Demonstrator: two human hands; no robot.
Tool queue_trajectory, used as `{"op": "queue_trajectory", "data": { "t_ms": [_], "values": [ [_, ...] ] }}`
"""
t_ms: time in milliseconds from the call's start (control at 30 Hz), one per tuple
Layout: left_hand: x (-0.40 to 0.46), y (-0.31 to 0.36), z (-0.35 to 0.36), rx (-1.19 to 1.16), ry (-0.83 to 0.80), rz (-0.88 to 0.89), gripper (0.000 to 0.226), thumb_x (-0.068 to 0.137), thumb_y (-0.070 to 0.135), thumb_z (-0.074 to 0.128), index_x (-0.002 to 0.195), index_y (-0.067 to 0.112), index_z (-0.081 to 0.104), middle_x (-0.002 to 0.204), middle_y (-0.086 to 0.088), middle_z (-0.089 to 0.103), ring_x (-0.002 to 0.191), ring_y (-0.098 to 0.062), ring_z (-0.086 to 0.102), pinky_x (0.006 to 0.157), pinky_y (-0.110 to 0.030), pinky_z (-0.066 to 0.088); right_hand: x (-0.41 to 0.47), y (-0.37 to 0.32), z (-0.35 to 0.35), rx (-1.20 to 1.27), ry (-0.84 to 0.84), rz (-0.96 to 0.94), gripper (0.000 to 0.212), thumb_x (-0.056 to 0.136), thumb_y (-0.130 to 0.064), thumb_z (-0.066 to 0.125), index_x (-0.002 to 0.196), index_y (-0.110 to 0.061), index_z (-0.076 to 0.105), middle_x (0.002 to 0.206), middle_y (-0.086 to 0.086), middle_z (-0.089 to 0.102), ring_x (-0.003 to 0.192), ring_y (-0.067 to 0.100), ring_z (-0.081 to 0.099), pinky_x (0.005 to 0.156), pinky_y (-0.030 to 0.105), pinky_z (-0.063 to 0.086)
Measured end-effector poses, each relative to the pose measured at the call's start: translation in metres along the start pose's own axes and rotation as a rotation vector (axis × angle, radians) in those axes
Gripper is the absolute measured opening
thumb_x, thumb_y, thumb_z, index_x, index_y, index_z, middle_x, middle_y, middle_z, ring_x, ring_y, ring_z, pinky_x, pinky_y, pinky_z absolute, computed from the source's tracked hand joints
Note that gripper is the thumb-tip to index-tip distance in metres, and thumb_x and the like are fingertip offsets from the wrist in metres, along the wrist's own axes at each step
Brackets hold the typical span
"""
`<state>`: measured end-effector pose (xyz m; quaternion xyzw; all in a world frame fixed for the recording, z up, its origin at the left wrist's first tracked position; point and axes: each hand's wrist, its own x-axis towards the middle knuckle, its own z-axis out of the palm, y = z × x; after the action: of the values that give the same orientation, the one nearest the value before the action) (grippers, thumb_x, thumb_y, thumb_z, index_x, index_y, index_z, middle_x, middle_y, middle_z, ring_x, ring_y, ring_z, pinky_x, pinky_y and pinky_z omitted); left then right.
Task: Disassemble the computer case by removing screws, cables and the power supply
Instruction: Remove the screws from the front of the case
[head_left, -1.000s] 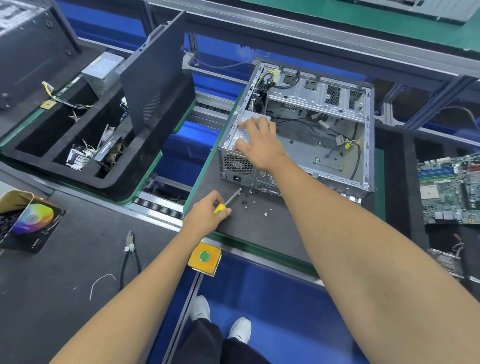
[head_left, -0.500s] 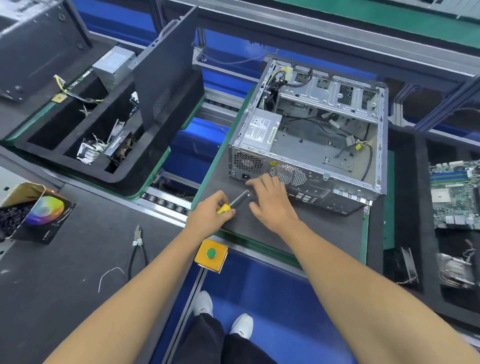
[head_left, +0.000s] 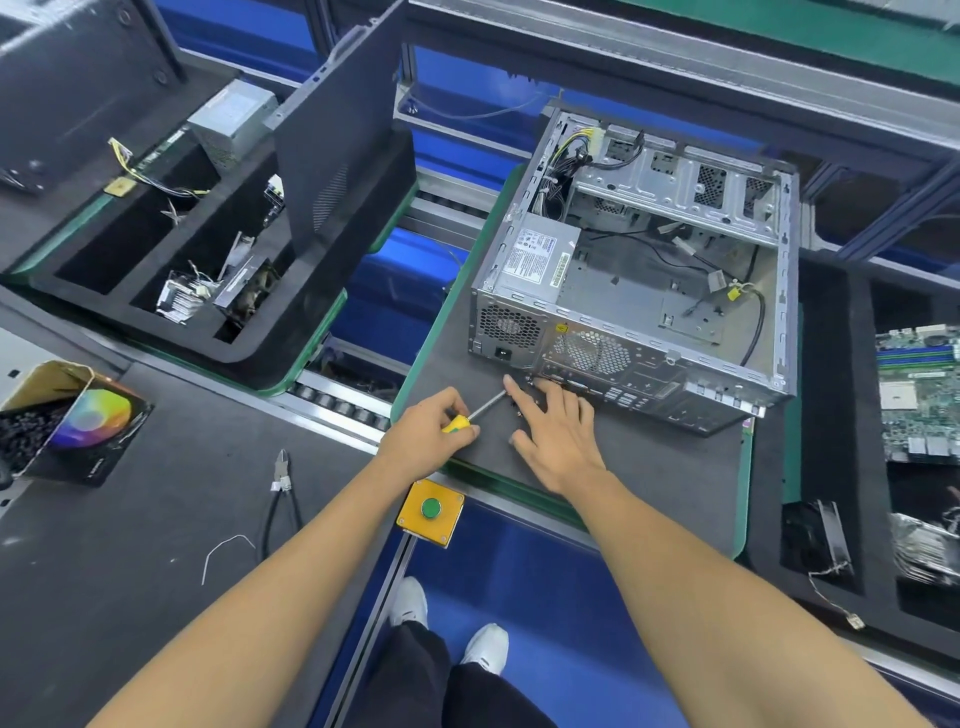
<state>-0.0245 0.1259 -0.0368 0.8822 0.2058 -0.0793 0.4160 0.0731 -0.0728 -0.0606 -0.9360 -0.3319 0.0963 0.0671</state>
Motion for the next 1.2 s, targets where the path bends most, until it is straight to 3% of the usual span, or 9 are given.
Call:
{"op": "queue_trajectory", "data": {
  "t_ms": [333,467,600,733,867,967,1067,1133,1200],
  "values": [
    [0.000,-0.001,-0.015,-0.042,0.023,0.000,0.021,0.089,0.044,0.072,0.094,0.033,0.055,0.076,0.009,0.056,0.070,-0.012,0.055,0.066,-0.034,0.048,-0.005,0.002,-0.001,0.074,0.043,0.054,0.078,0.093,-0.047,0.043,0.162,-0.034,0.010,0.157,0.006,0.027,0.140,0.025,0.026,0.118,0.043,0.013],
    [-0.007,0.011,-0.015,-0.103,-0.032,0.041,0.022,0.089,0.027,0.072,0.103,0.029,0.056,0.088,0.003,0.062,0.081,-0.016,0.060,0.073,-0.032,0.050,-0.009,0.002,-0.007,0.130,0.113,0.078,0.069,0.091,-0.040,0.051,0.155,-0.031,0.029,0.148,0.003,0.033,0.134,0.022,0.029,0.115,0.040,0.015],
    [-0.017,0.036,0.005,-0.060,-0.185,0.169,0.035,0.089,0.010,0.067,0.119,0.023,0.055,0.112,-0.002,0.057,0.103,-0.016,0.059,0.092,-0.036,0.049,-0.026,0.008,-0.017,0.211,0.278,0.163,0.046,0.087,-0.031,0.049,0.133,-0.025,0.049,0.125,-0.002,0.041,0.113,0.020,0.040,0.101,0.038,0.032],
    [-0.018,0.071,0.038,0.098,-0.231,0.304,0.039,0.093,0.016,0.068,0.127,0.026,0.052,0.123,0.006,0.056,0.114,-0.014,0.058,0.093,-0.040,0.051,-0.052,0.029,-0.024,0.211,0.405,0.329,0.041,0.085,-0.023,0.043,0.125,-0.019,0.054,0.118,0.001,0.046,0.103,0.020,0.042,0.091,0.037,0.036],
    [-0.016,0.116,0.076,0.134,-0.222,0.372,0.031,0.093,0.018,0.067,0.115,0.026,0.047,0.117,0.004,0.057,0.103,-0.022,0.060,0.083,-0.044,0.052,-0.078,0.059,-0.031,0.307,0.488,0.578,0.040,0.089,-0.010,0.057,0.129,-0.015,0.052,0.121,0.005,0.044,0.106,0.021,0.041,0.095,0.037,0.039],
    [-0.016,0.148,0.110,-0.005,-0.300,0.342,0.031,0.090,0.009,0.065,0.114,0.018,0.047,0.115,-0.003,0.055,0.099,-0.024,0.057,0.085,-0.045,0.051,-0.097,0.077,-0.038,0.546,0.583,0.808,0.031,0.092,-0.015,0.056,0.120,-0.022,0.044,0.112,-0.002,0.042,0.092,0.020,0.049,0.074,0.036,0.040],
    [-0.014,0.179,0.144,-0.123,-0.428,0.277,0.040,0.087,0.001,0.065,0.122,0.008,0.046,0.124,-0.013,0.050,0.109,-0.029,0.055,0.094,-0.039,0.048,-0.115,0.100,-0.042,0.827,0.511,0.907,0.017,0.098,-0.019,0.048,0.108,-0.024,0.035,0.087,0.003,0.059,0.076,0.028,0.058,0.058,0.035,0.039],
    [-0.013,0.198,0.165,-0.196,-0.497,0.190,0.046,0.090,0.001,0.068,0.128,0.005,0.044,0.130,-0.017,0.049,0.117,-0.030,0.055,0.097,-0.036,0.047,-0.123,0.119,-0.045,0.930,0.432,1.006,0.003,0.101,-0.019,0.043,0.104,-0.017,0.044,0.090,0.013,0.065,0.077,0.032,0.061,0.065,0.038,0.046],
    [-0.011,0.214,0.184,-0.300,-0.509,0.087,0.047,0.090,0.001,0.068,0.130,0.005,0.043,0.133,-0.019,0.049,0.121,-0.031,0.056,0.097,-0.037,0.051,-0.126,0.137,-0.046,0.984,0.369,1.048,0.010,0.100,-0.017,0.043,0.102,-0.016,0.052,0.092,0.015,0.066,0.080,0.030,0.060,0.072,0.042,0.051]
  ]
}}
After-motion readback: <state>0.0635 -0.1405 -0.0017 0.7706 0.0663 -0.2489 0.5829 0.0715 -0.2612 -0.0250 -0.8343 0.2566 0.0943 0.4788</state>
